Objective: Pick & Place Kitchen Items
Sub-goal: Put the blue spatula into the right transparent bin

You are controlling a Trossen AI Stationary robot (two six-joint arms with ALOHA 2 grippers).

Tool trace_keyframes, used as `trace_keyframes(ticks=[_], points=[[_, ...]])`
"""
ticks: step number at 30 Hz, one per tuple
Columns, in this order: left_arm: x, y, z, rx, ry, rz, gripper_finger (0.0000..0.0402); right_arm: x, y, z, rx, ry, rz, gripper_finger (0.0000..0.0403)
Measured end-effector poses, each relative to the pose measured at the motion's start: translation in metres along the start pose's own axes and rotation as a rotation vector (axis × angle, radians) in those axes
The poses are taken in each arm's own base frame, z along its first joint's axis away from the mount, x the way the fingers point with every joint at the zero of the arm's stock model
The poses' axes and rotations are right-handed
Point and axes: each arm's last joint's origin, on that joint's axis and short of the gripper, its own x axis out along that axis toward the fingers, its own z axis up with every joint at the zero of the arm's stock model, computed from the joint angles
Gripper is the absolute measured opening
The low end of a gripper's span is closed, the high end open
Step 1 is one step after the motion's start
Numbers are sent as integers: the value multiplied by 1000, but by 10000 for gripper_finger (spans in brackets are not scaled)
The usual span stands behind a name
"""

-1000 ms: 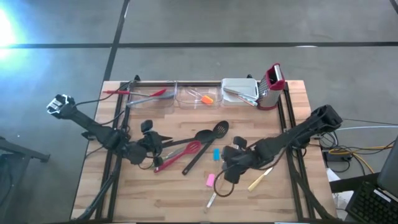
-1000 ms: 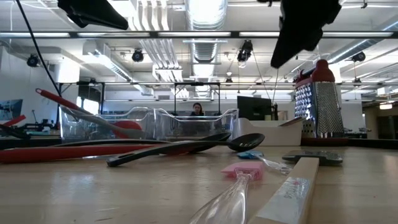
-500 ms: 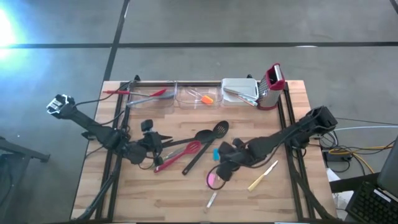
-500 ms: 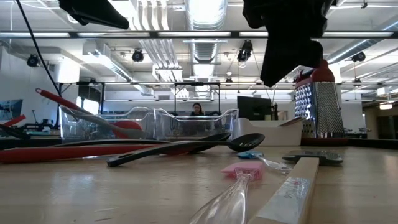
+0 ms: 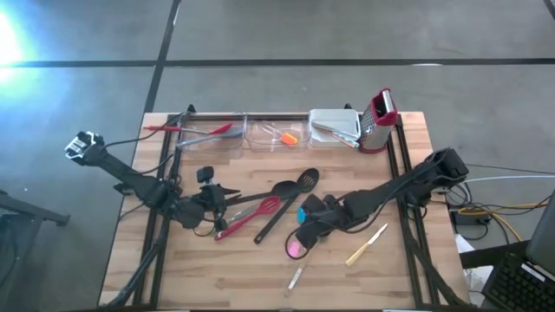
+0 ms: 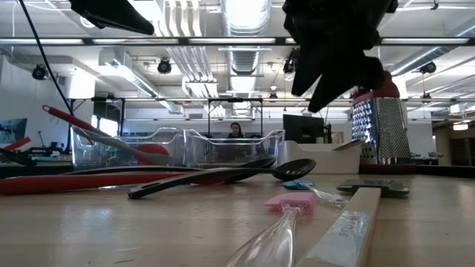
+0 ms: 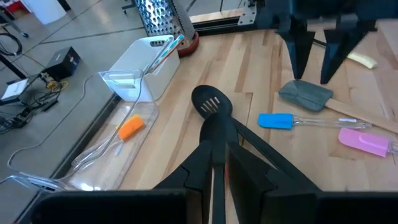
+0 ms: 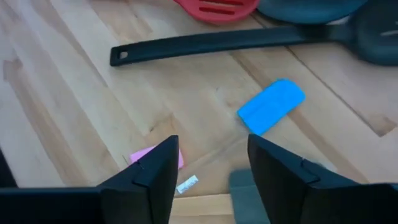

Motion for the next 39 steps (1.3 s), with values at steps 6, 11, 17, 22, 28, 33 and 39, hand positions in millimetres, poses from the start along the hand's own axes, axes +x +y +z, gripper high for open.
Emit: trace_keyframes(ticks=[6,11,17,22,28,33,39], points=[[0,0,0,1,0,0,48,30,5,-9,-5,75,17,199],[0,0,0,1,3,1,48,50,4,-15,40,97,-24,199],[0,0,-1,-1,4,1,48,71,-2,-21,84,123,-92,196],[0,0,-1,-4,4,1,48,86,-8,-21,102,128,-139,196],[0,0,-1,-4,5,2,48,83,-12,-13,100,134,-135,196],[0,0,-1,-5,5,2,48,62,-16,1,83,44,-175,194],[0,0,0,-10,1,0,48,66,-29,14,71,98,-189,205]])
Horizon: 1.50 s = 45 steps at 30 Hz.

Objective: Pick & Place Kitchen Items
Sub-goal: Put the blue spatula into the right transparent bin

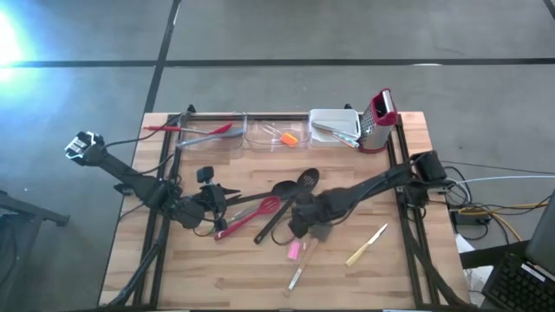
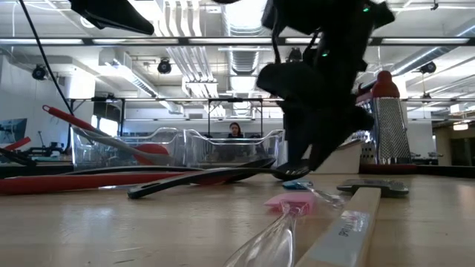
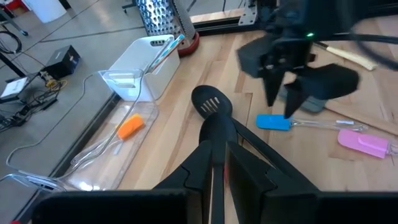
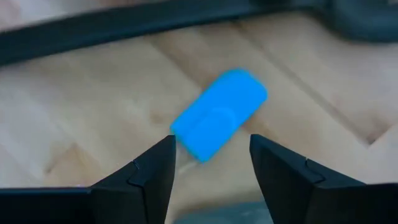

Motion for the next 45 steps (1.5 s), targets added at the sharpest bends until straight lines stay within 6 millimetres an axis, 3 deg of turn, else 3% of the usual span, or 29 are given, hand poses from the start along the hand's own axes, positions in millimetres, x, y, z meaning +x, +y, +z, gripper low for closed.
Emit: trace_keyframes(ticks=[6,12,19,29,34,45], points=[[0,0,0,1,1,0,48,5,-4,11,20,5,37,239],[0,0,0,1,1,0,48,6,-5,10,42,42,55,265],[0,0,0,1,1,0,48,14,-7,6,89,47,49,270],[0,0,0,-1,-1,-1,48,45,-2,0,132,78,-6,268],[0,0,0,0,-1,-1,48,46,-5,-2,173,71,-65,243],[0,0,0,-1,-1,-1,48,46,-10,-3,176,79,-109,132]])
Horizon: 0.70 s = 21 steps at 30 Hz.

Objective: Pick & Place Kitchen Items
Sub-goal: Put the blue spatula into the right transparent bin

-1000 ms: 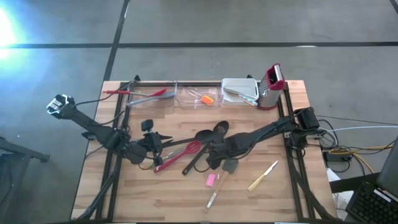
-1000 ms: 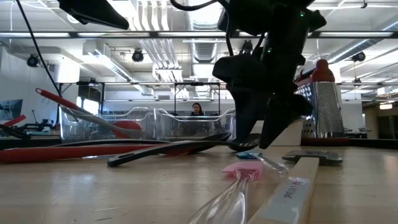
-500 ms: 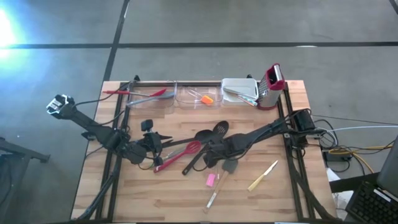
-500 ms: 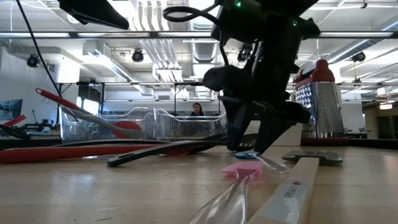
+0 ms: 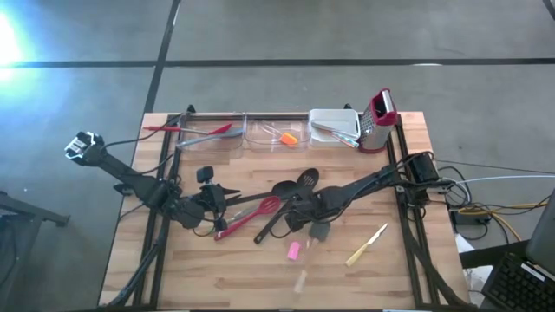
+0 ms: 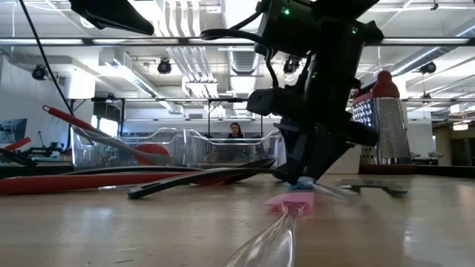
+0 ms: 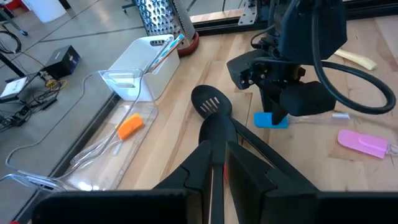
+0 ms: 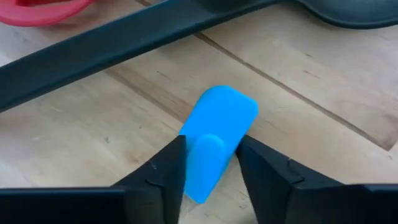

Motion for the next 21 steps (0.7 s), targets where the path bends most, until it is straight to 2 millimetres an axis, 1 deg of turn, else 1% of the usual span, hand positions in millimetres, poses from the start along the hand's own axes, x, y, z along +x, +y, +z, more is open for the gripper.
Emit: trace_keyframes(ticks=[7,10,16,21], points=[[0,0,0,0,0,0,48,0,-1,0,-22,1,-5,50],[0,0,0,0,0,0,48,-2,2,2,-29,-1,6,24],[0,0,0,0,0,0,49,-13,11,6,-76,-6,19,19],[0,0,0,0,0,0,48,-31,17,11,-137,-1,10,18]])
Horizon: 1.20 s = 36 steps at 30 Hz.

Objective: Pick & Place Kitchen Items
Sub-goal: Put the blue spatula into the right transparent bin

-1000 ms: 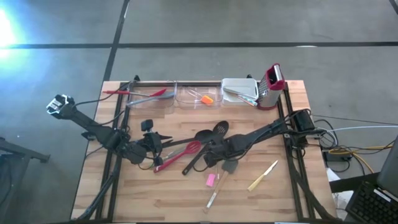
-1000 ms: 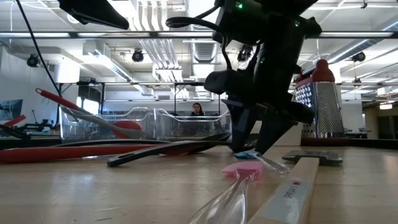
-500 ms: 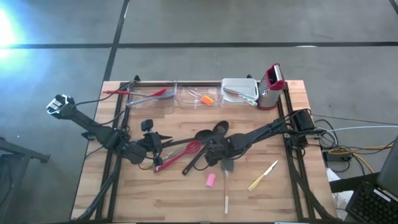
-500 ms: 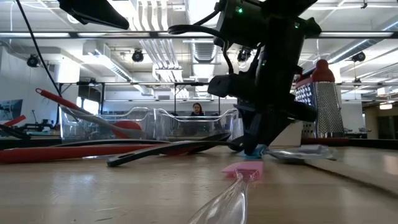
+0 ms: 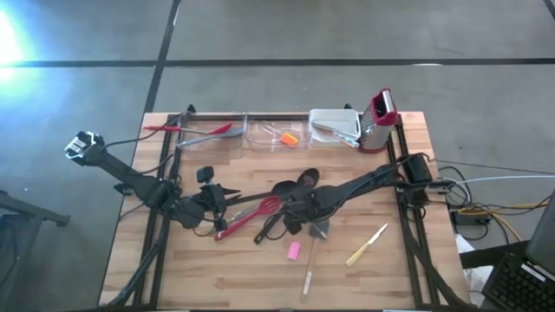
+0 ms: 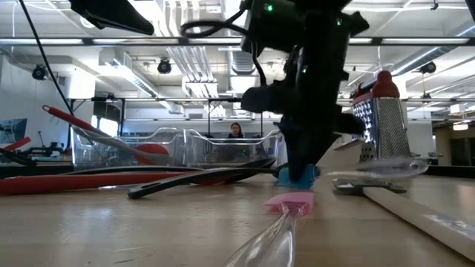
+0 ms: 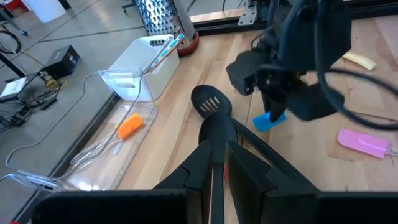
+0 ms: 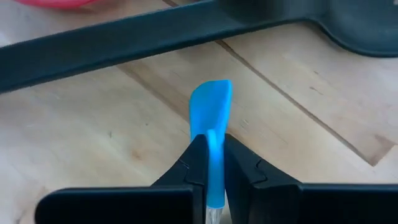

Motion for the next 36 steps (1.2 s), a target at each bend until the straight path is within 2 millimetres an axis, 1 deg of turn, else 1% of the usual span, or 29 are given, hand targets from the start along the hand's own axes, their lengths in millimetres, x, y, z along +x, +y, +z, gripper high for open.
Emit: trace_keyframes(ticks=[5,8,11,14,16,21,23,26,28,30,32,34,36], points=[[0,0,-1,4,4,1,48,-32,1,6,-64,6,-7,18],[0,0,-1,4,5,1,48,-49,-1,8,-103,-5,-2,18],[0,0,-1,-1,5,1,48,-70,-2,9,-150,-74,25,18],[0,0,-1,0,5,1,48,-96,-4,10,-184,-209,41,18],[0,0,0,-1,4,1,48,-112,-8,6,-193,-332,26,18],[6,-5,-1,-15,-49,-7,48,-150,-8,-10,-205,-753,35,18],[11,-9,-3,-5,-108,-14,49,-158,-7,-16,-211,-892,56,18],[19,-15,-7,23,-218,-14,48,-169,-6,-23,-236,-1023,115,18],[24,-17,-10,25,-298,-7,49,-176,-5,-27,-258,-1090,200,18],[28,-17,-11,4,-385,-24,48,-178,-3,-30,-319,-1149,320,18],[34,-17,-14,-13,-469,-97,48,-180,-2,-34,-396,-1229,471,18],[40,-16,-14,-18,-545,-209,49,-182,-4,-37,-448,-1326,591,18],[46,-16,-13,-35,-599,-303,49,-181,-9,-39,-465,-1418,644,18]])
